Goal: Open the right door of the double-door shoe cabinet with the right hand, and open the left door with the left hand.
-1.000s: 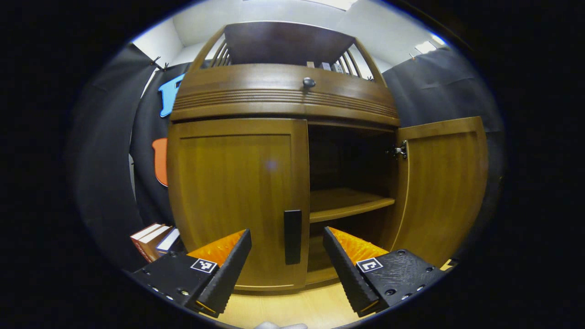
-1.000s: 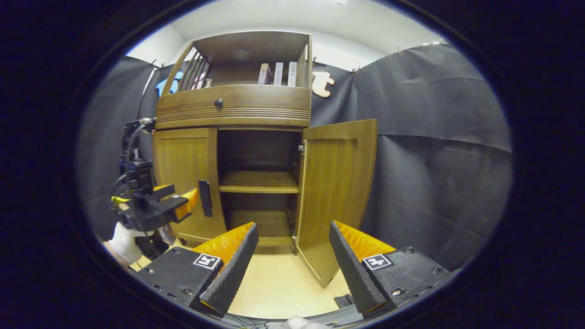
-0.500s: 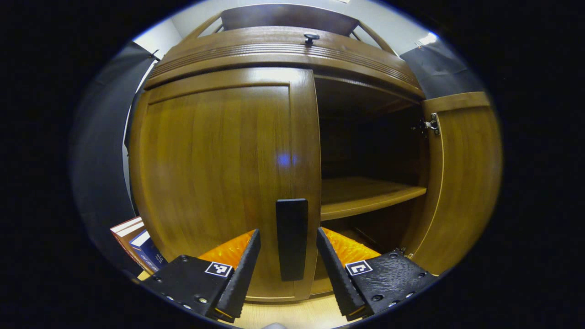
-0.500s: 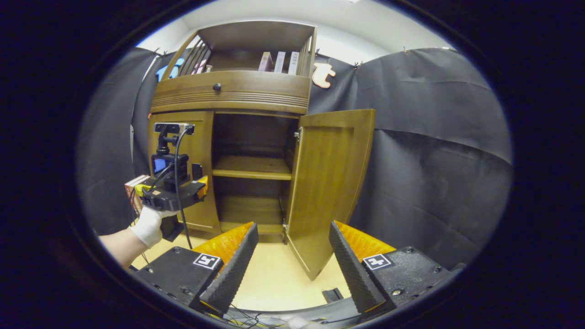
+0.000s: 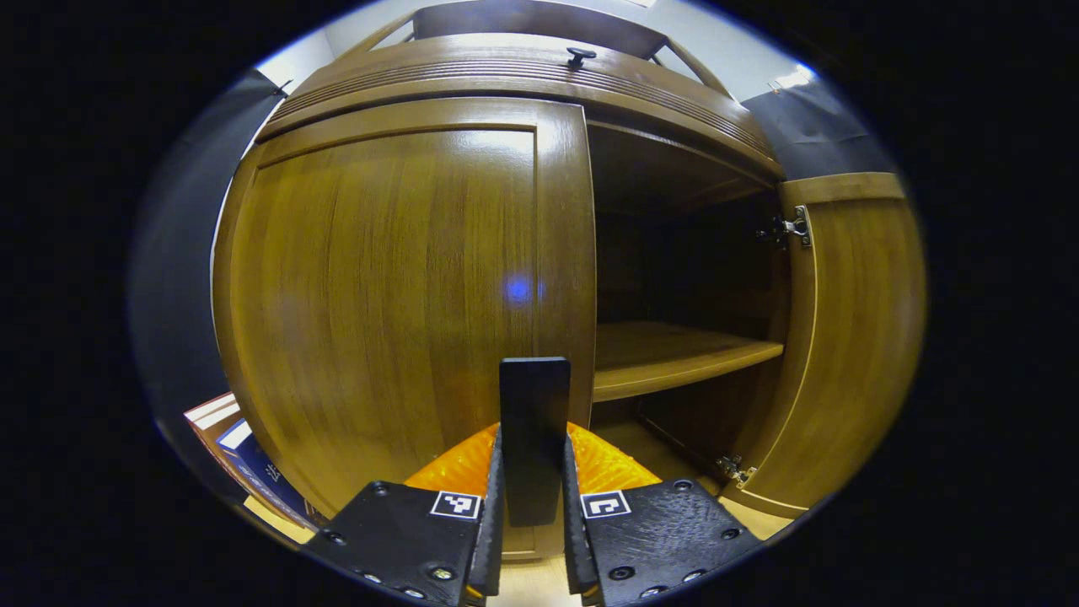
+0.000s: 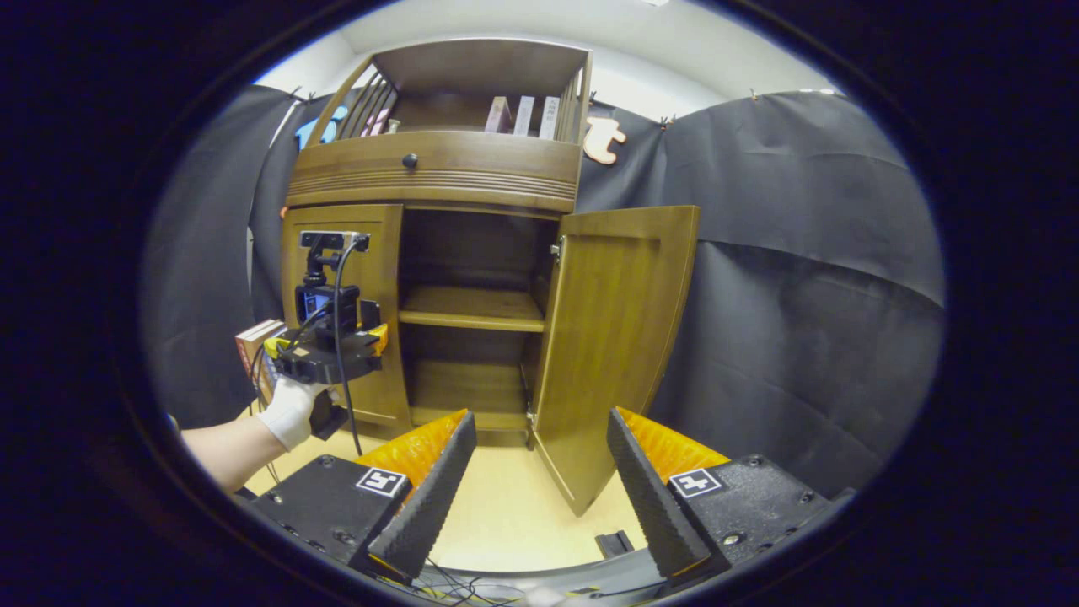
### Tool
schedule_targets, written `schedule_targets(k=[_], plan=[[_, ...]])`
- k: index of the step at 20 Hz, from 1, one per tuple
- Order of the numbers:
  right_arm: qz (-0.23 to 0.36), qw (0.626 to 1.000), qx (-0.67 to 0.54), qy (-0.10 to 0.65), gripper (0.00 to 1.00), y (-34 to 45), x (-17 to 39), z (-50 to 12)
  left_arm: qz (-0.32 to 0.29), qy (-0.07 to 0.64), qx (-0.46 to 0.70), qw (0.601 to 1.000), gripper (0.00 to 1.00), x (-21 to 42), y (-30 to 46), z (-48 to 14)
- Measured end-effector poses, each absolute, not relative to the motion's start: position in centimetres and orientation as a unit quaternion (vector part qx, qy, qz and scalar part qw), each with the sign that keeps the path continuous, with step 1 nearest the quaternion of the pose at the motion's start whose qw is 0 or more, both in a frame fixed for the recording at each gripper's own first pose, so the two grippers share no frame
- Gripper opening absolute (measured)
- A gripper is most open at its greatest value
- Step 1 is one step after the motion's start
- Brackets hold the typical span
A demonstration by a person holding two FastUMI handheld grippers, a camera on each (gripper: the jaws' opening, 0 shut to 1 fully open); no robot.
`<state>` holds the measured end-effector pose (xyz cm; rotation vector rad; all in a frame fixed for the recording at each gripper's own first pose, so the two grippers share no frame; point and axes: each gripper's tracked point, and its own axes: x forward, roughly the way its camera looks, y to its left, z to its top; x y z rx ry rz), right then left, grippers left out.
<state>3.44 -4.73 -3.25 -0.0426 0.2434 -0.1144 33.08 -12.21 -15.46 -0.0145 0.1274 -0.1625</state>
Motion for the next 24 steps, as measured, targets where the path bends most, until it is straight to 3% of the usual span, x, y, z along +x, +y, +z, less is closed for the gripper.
schedule_targets(k=[10,24], plan=[[-0.049,0.991,-0.018,0.12,1.0,-4.4,3.2,-3.7,-0.118,0.052,0.003,0.992,0.29,24.3,-9.7,-14.9],[0.019,0.991,-0.012,0.136,0.98,-3.5,3.7,-4.0,-0.074,0.075,-0.002,0.994,0.28,14.4,-0.3,-14.5]])
